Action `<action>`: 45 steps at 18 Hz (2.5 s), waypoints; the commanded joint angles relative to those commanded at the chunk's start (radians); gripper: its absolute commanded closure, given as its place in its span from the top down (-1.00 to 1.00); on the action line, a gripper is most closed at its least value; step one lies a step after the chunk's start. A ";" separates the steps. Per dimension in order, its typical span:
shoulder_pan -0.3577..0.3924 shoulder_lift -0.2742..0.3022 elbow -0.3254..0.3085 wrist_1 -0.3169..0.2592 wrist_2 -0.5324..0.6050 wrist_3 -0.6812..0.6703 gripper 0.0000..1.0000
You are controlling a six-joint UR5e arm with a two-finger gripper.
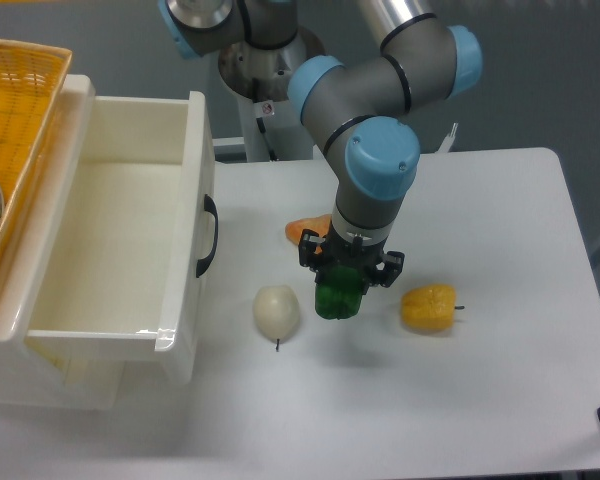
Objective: Place the green pepper in the upper white drawer
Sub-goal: 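Close the gripper around the green pepper on the table, then lift the green pepper up off the table, then carry the green pepper over the open white drawer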
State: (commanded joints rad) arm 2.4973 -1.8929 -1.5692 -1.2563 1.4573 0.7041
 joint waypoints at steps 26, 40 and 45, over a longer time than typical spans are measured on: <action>0.005 0.207 0.005 -0.112 -0.169 -0.287 -0.36; -0.035 0.357 0.008 -0.190 -0.334 -0.426 -0.33; -0.097 0.362 0.006 -0.187 -0.347 -0.476 -0.32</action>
State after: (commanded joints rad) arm 2.4008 -1.5309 -1.5631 -1.4435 1.1107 0.2286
